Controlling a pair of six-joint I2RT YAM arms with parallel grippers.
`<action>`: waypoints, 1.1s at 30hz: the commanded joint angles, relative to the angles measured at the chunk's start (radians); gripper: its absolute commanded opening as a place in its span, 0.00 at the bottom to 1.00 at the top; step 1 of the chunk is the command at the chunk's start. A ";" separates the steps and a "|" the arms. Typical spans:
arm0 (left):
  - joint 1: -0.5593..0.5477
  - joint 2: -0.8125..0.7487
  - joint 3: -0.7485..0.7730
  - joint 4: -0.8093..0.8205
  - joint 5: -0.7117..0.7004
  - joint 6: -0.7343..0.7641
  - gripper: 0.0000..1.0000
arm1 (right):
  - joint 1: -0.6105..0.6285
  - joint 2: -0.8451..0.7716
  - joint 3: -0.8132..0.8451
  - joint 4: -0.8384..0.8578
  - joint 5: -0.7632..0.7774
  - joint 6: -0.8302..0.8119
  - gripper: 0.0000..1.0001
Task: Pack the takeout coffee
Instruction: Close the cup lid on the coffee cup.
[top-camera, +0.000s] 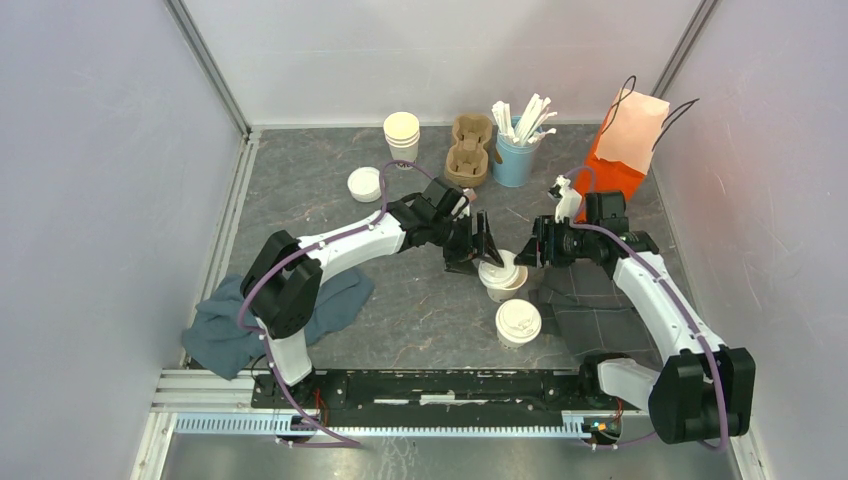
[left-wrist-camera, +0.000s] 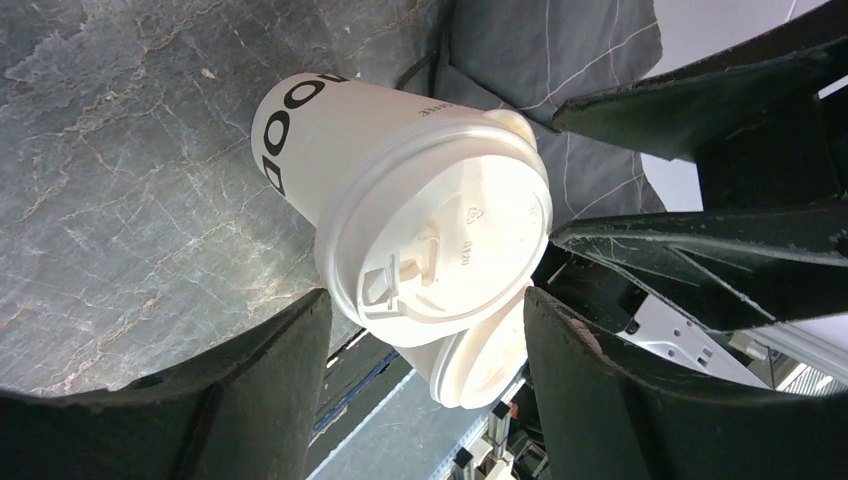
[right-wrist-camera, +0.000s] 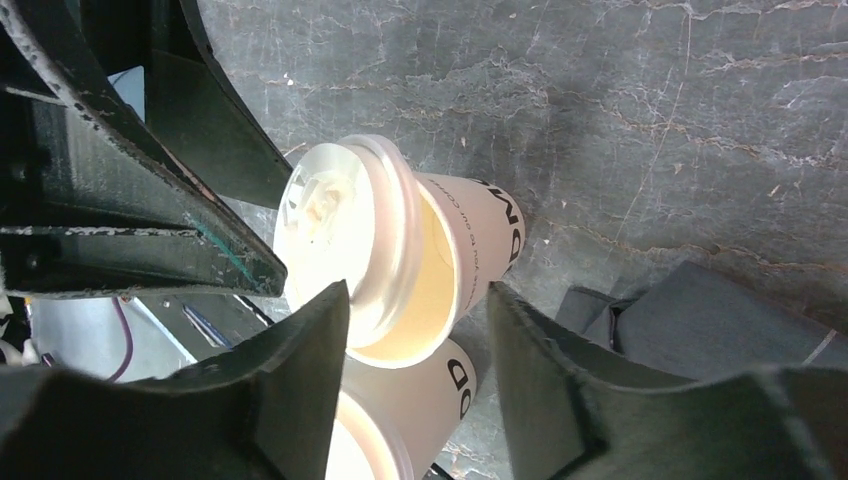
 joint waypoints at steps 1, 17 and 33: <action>0.001 -0.040 0.023 -0.001 -0.006 0.050 0.74 | 0.003 -0.023 0.023 -0.002 -0.002 0.004 0.63; -0.016 -0.019 0.037 0.036 0.044 0.025 0.61 | 0.002 -0.046 -0.056 0.099 -0.099 0.106 0.67; -0.019 -0.003 0.060 0.019 0.024 0.033 0.60 | 0.002 -0.069 -0.011 -0.031 0.038 0.031 0.80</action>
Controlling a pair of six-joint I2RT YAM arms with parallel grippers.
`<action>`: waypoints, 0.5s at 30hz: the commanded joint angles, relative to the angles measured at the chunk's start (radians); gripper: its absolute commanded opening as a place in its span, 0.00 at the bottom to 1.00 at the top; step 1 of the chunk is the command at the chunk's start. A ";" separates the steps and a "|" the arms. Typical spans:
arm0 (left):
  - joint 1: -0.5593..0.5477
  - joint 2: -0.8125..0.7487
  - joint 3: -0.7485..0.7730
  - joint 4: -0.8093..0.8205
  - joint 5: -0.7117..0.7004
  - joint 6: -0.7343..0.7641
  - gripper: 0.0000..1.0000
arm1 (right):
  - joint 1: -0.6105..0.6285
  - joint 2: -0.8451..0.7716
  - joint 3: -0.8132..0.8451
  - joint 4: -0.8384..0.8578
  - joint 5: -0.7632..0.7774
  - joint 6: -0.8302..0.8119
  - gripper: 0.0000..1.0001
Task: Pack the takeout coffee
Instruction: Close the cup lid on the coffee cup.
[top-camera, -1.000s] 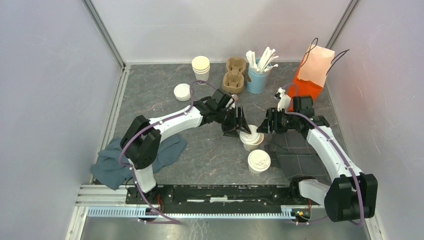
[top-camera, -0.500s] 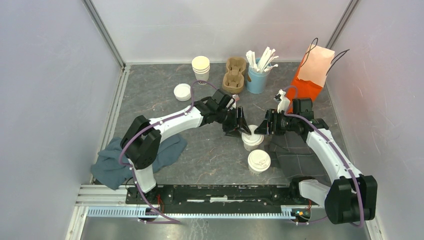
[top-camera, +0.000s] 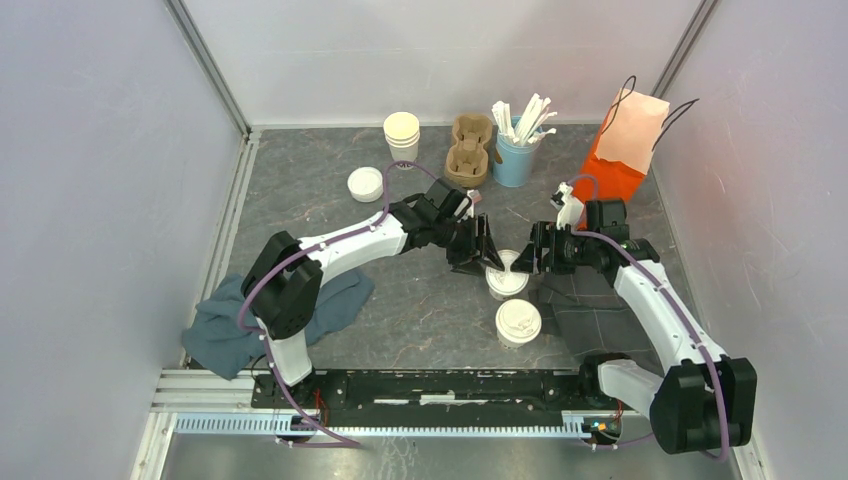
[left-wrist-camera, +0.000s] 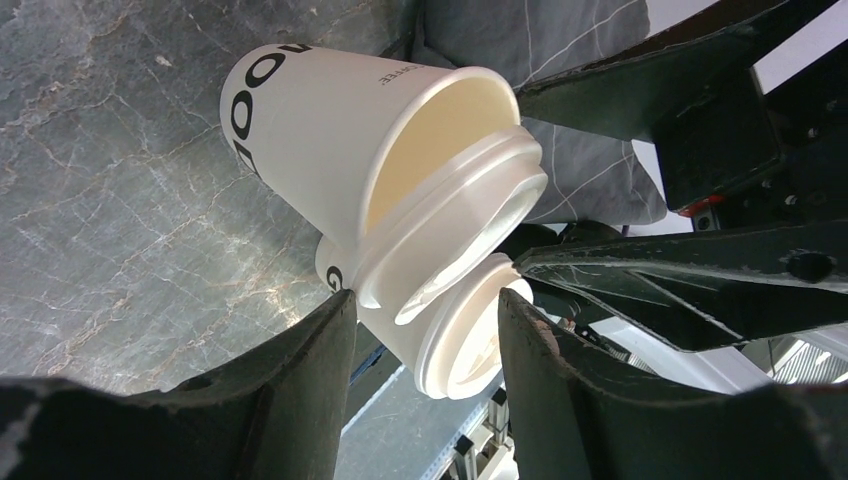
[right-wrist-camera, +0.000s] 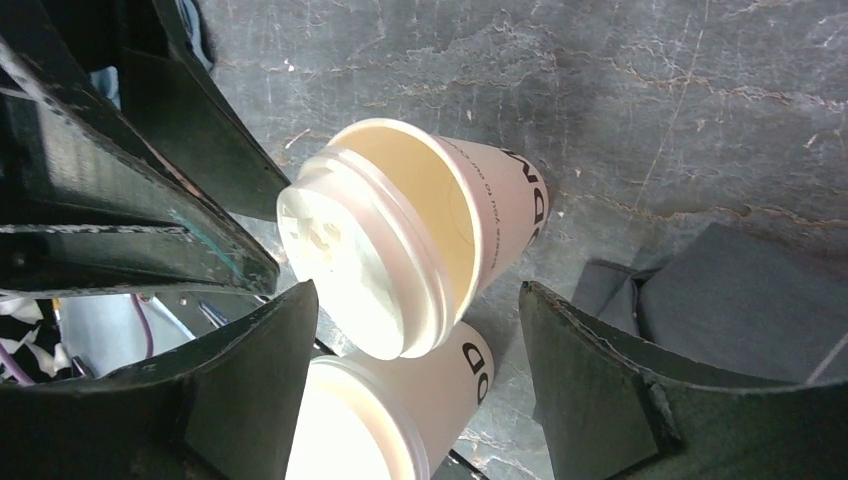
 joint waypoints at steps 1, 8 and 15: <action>-0.003 -0.001 0.061 0.012 -0.012 0.028 0.60 | 0.003 -0.025 0.039 -0.033 0.044 -0.042 0.80; -0.002 0.007 0.078 -0.001 -0.026 0.033 0.60 | 0.003 -0.011 0.014 0.041 0.003 -0.065 0.67; 0.005 0.013 0.086 -0.024 -0.056 0.045 0.61 | 0.002 0.035 0.030 0.099 0.000 -0.060 0.59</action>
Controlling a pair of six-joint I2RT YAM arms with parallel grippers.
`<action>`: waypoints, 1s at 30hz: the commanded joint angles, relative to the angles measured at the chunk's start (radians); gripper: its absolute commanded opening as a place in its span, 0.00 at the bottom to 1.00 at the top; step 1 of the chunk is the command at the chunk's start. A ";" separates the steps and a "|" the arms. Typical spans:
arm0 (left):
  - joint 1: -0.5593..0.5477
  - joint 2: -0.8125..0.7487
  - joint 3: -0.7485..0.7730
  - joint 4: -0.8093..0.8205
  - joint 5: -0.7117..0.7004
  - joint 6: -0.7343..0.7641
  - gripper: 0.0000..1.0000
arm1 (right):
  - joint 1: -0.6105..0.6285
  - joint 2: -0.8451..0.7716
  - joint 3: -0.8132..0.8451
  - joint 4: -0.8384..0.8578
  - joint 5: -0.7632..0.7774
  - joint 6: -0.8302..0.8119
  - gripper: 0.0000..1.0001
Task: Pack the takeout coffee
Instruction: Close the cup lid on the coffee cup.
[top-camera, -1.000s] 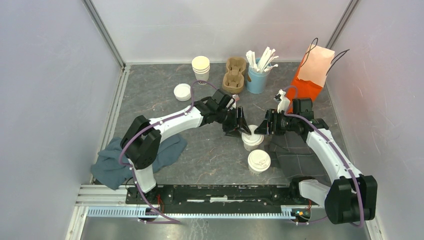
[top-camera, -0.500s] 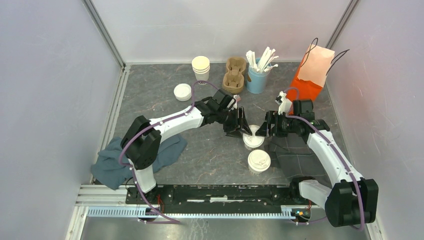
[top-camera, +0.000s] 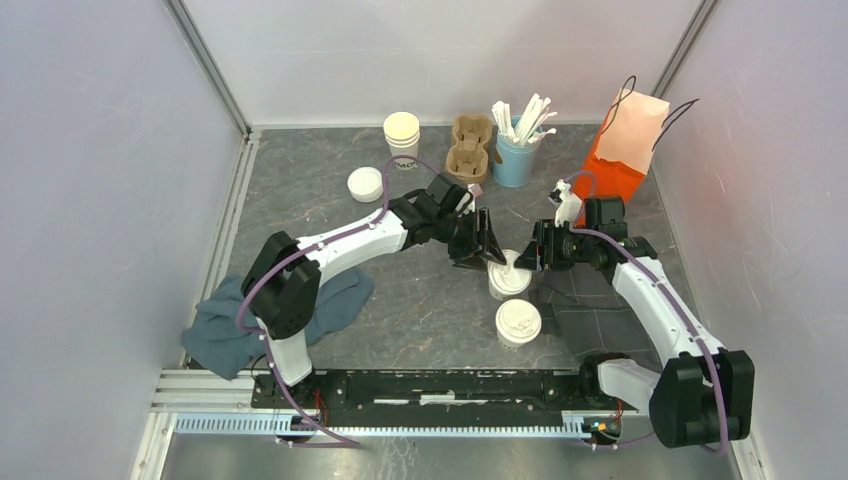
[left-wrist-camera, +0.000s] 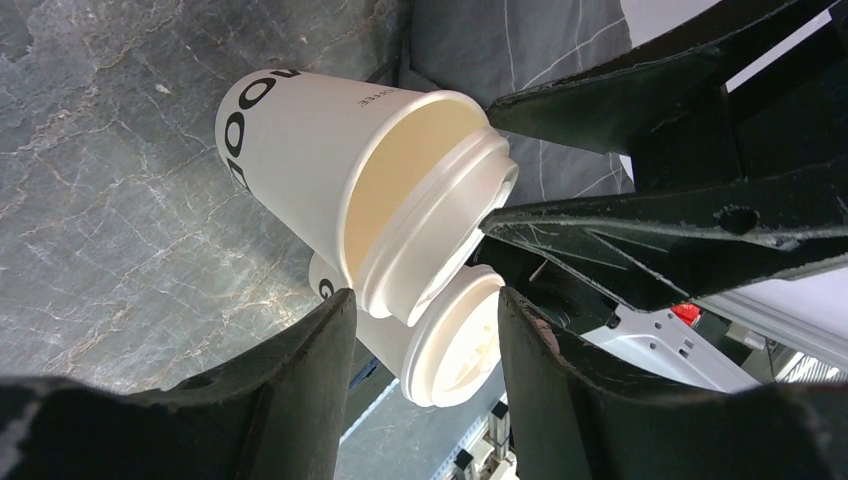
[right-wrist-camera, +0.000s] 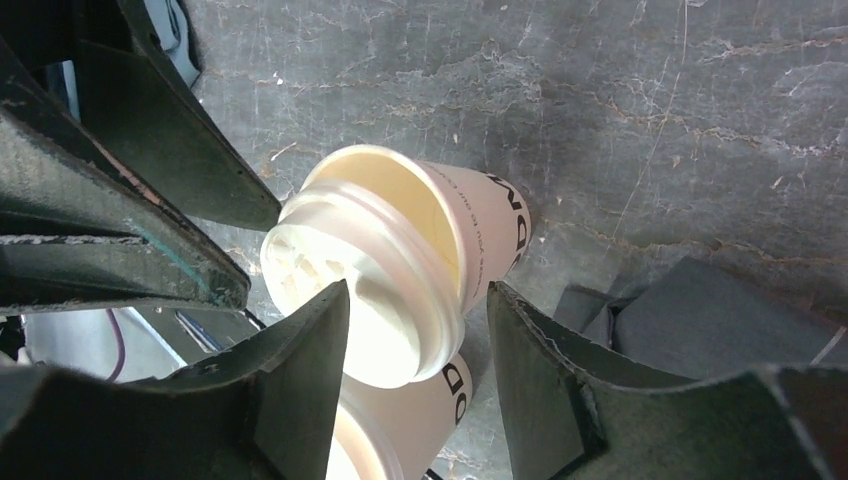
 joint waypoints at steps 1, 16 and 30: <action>0.005 0.011 0.043 -0.009 -0.030 0.046 0.61 | 0.002 0.029 0.031 0.070 -0.012 -0.009 0.57; 0.004 0.083 0.118 -0.069 0.010 0.138 0.79 | 0.001 0.066 0.060 0.086 -0.017 0.036 0.50; 0.012 0.093 0.144 -0.113 -0.051 0.166 0.56 | 0.001 0.066 0.059 0.084 -0.034 0.040 0.57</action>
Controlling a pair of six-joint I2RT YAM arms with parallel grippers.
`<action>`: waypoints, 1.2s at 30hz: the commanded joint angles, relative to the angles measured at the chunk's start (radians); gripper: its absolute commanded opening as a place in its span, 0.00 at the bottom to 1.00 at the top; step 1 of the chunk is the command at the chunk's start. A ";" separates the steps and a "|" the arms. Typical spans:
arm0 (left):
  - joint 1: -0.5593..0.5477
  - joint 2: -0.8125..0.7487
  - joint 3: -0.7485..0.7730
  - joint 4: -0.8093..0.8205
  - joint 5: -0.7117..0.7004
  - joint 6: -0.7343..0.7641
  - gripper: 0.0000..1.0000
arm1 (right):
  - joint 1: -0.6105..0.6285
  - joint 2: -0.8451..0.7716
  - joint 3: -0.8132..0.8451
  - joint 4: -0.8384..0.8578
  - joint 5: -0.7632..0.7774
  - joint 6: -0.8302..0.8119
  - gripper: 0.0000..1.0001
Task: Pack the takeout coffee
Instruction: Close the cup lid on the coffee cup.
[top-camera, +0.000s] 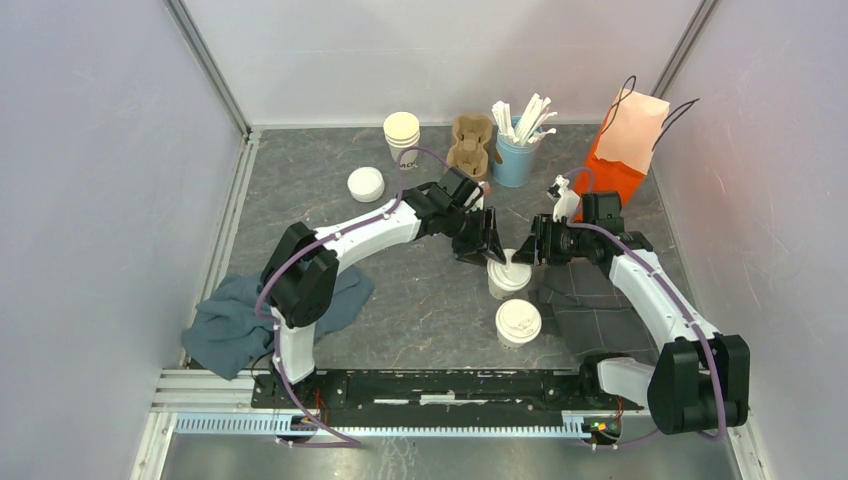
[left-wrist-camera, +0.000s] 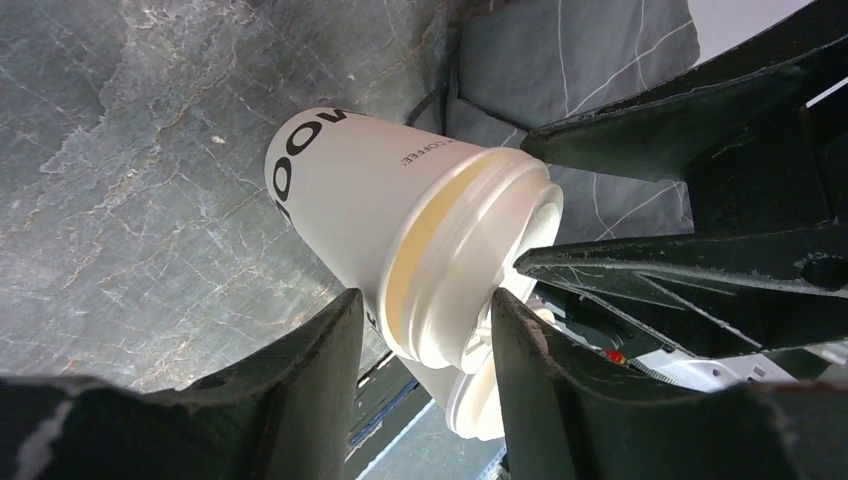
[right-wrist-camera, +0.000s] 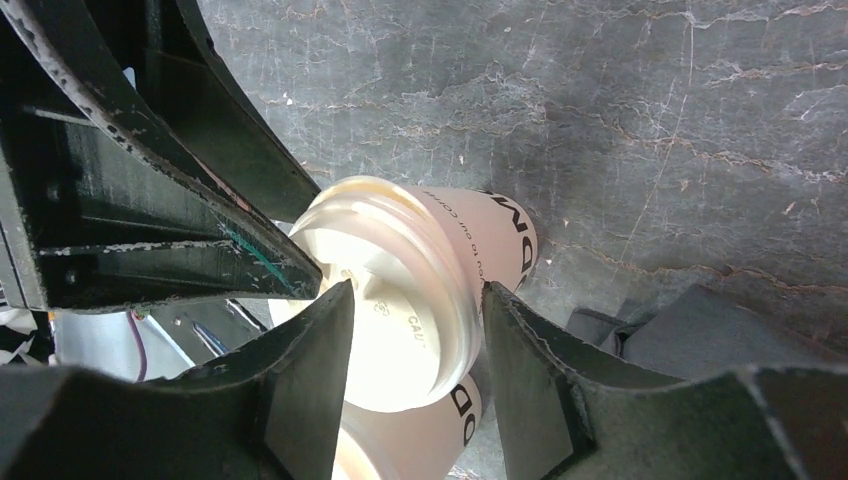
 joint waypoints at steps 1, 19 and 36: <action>0.010 -0.031 -0.015 0.014 -0.022 0.032 0.55 | 0.001 -0.008 0.042 0.025 -0.015 -0.005 0.58; 0.034 -0.073 -0.110 0.123 -0.007 -0.022 0.47 | -0.028 -0.071 0.012 -0.030 -0.040 -0.016 0.73; 0.056 -0.085 -0.199 0.212 0.028 -0.079 0.45 | -0.034 -0.078 -0.112 0.091 -0.141 0.036 0.62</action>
